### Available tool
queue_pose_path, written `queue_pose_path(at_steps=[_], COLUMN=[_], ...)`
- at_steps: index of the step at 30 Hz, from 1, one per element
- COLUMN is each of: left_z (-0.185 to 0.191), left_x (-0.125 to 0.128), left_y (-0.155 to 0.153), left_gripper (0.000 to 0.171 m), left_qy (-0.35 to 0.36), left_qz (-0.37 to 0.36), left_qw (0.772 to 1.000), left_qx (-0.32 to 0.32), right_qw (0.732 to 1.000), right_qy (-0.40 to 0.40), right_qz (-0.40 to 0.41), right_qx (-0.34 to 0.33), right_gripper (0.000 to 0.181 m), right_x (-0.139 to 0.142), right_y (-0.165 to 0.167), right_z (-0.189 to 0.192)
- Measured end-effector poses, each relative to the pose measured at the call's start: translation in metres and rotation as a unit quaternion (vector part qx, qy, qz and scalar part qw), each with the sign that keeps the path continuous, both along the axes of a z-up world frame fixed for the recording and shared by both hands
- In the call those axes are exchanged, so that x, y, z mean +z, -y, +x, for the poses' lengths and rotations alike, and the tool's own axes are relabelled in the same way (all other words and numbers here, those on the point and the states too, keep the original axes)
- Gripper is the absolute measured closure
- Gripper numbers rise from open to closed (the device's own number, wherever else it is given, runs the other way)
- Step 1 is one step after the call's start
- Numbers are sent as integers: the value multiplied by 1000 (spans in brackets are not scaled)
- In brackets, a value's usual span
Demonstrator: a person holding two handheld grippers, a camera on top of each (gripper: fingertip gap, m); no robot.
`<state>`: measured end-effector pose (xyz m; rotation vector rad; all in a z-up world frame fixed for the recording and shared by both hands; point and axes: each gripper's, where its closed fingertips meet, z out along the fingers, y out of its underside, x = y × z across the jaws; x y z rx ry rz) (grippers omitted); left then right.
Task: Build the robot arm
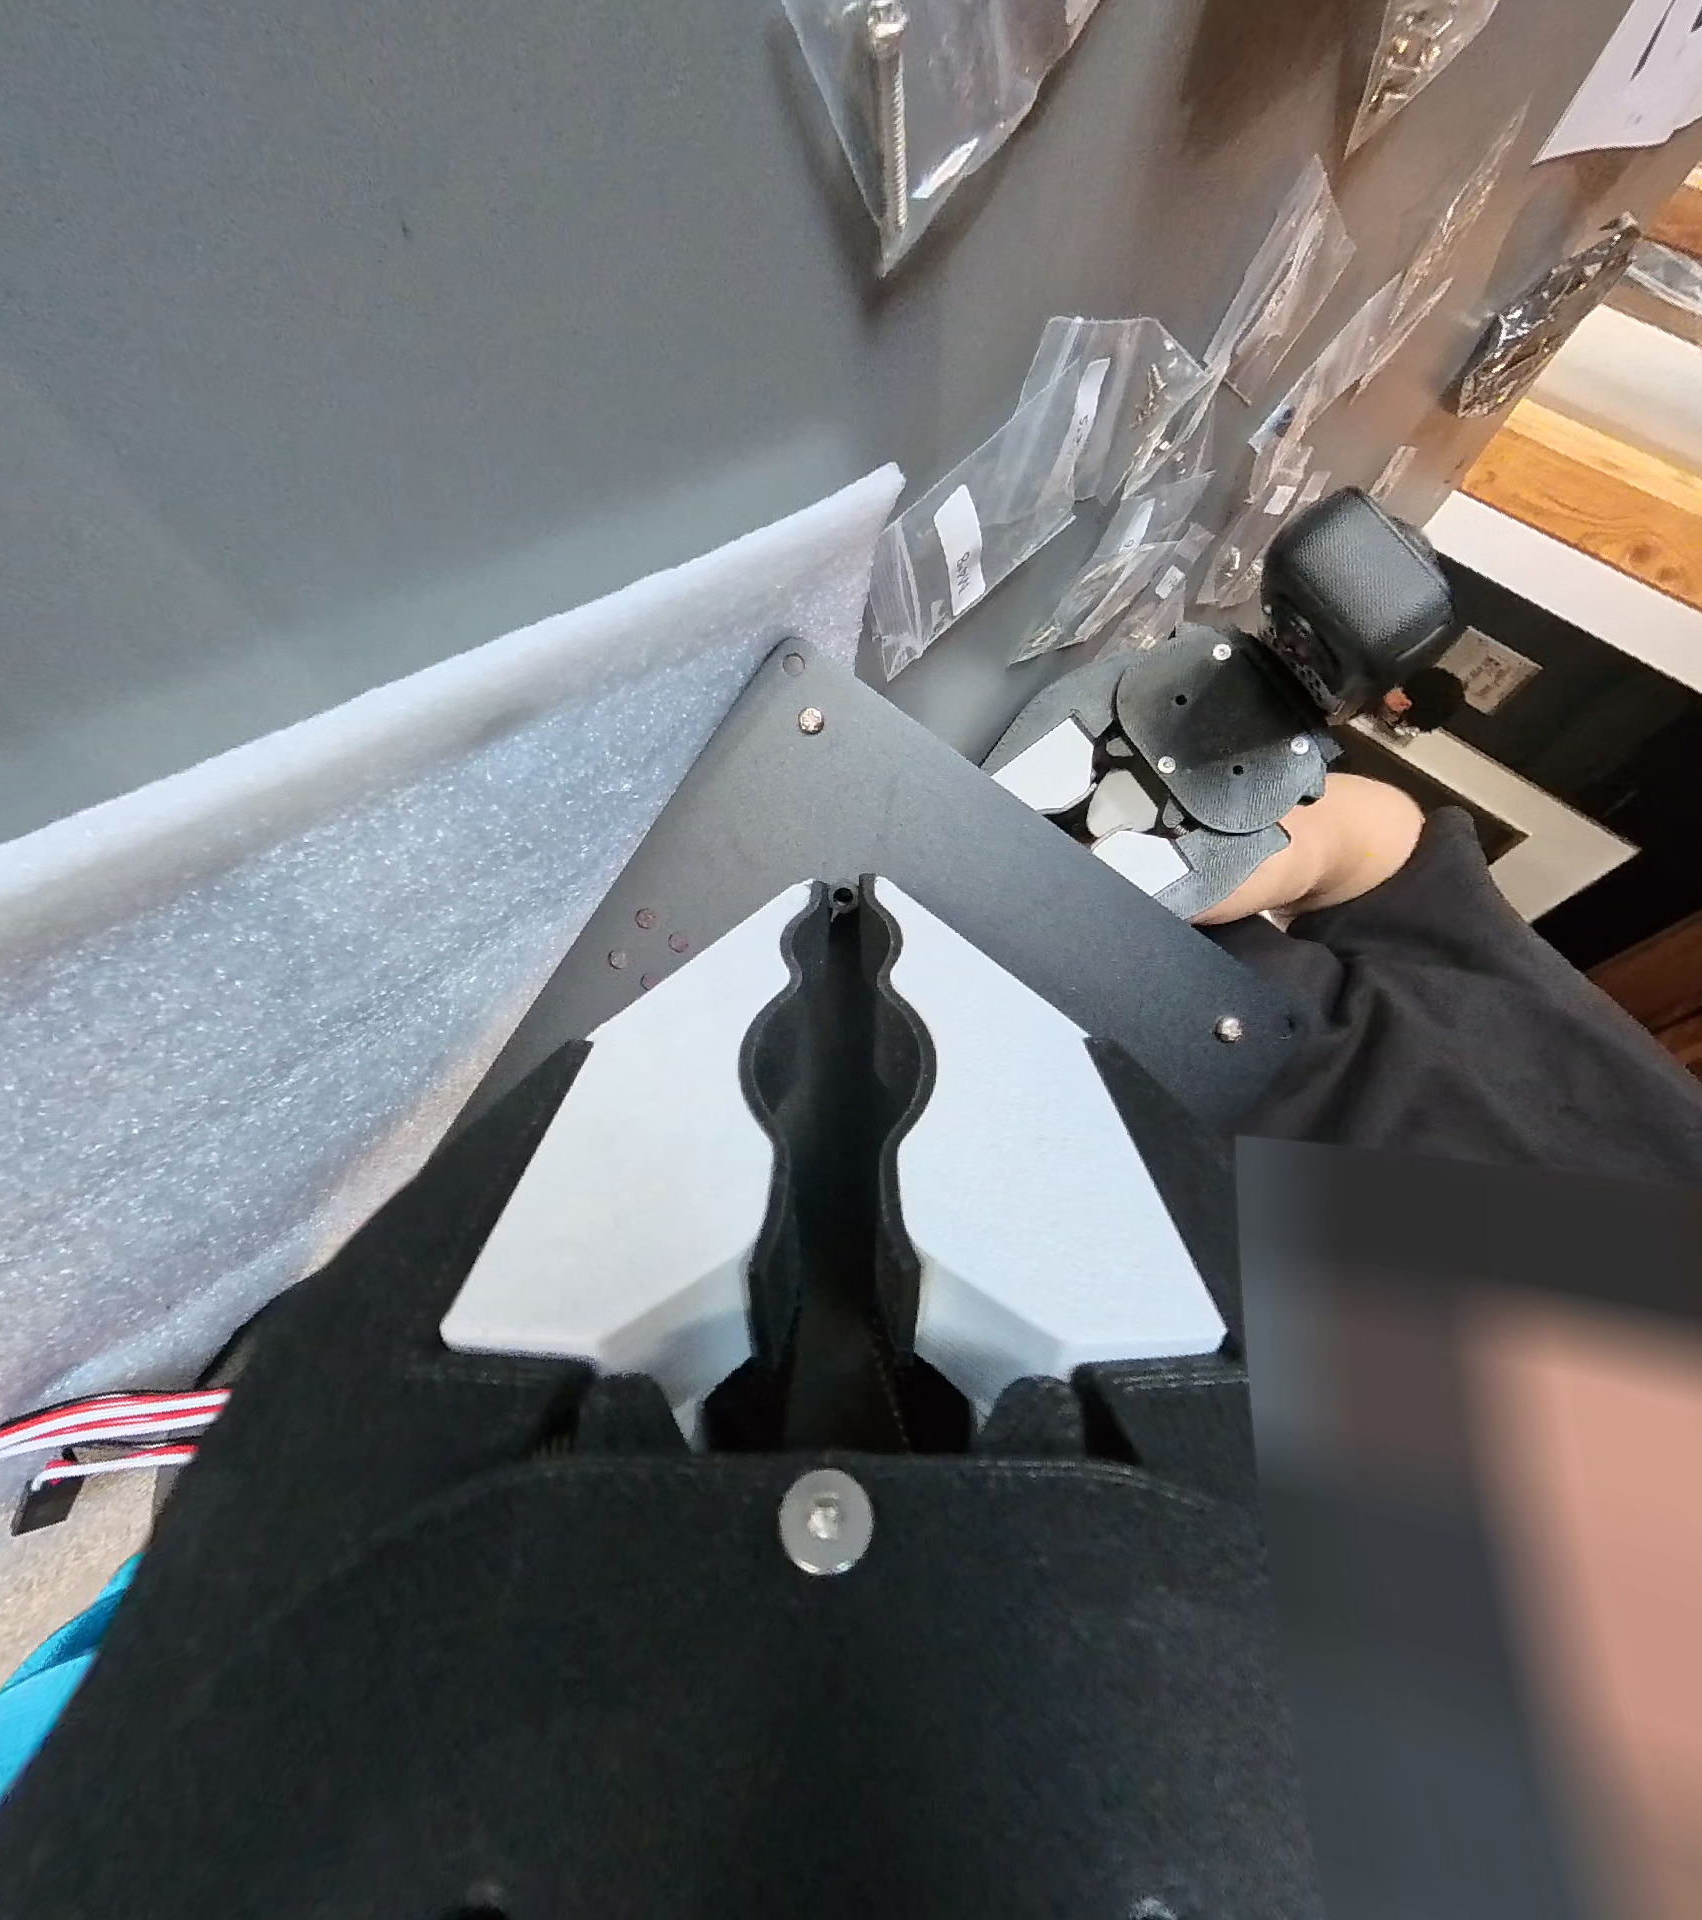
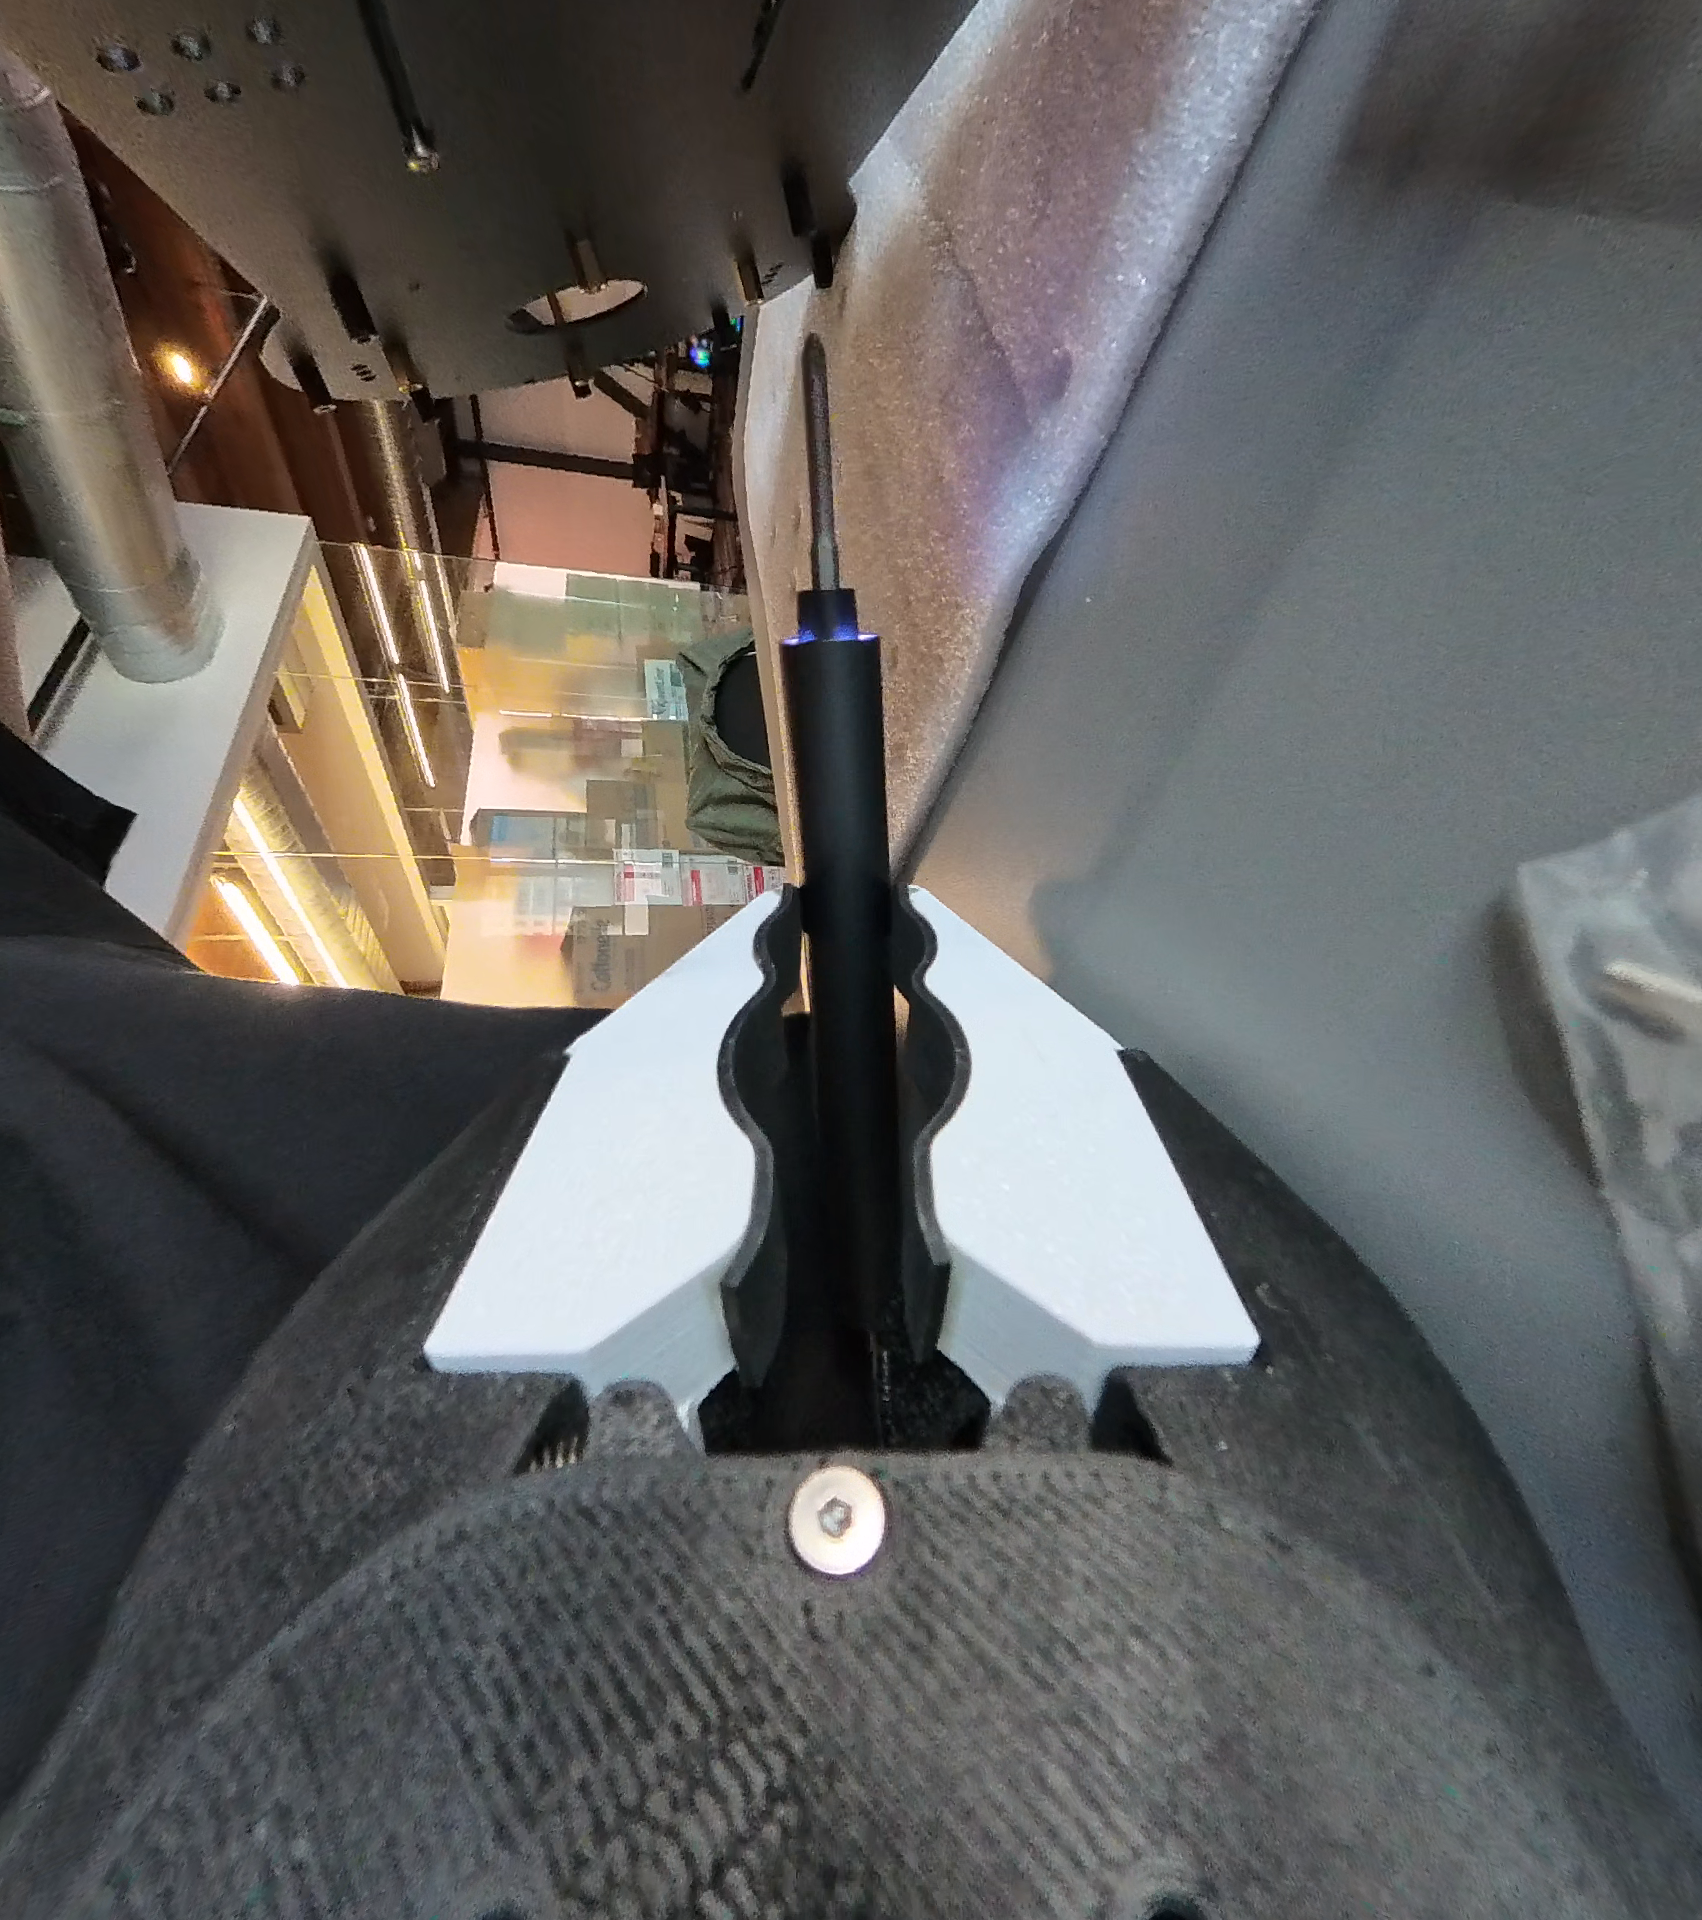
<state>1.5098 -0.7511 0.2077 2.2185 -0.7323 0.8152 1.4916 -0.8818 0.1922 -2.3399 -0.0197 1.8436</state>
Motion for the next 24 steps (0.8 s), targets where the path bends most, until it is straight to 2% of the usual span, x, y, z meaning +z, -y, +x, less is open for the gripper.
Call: queue_pose_path(at_steps=[10,14,17,24], left_z=[2,8,4,15], left_x=[-1,1,3,42], left_y=[0,-6,-11,-16], left_gripper=[168,153,147,153], left_qy=[-6,3,-9,44], left_qz=[-4,1,14,67], left_qw=[1000,999,999,996], left_qx=[24,41,29,30], right_qw=[1000,1000,1000,1000], right_qy=[-2,-2,-1,-2], right_qz=[3,3,3,6], right_qx=[1,1,0,-1], right_gripper=[166,166,166,166], right_x=[0,1,0,1], right_y=[1,1,1,1], right_z=[0,-1,-1,-1])
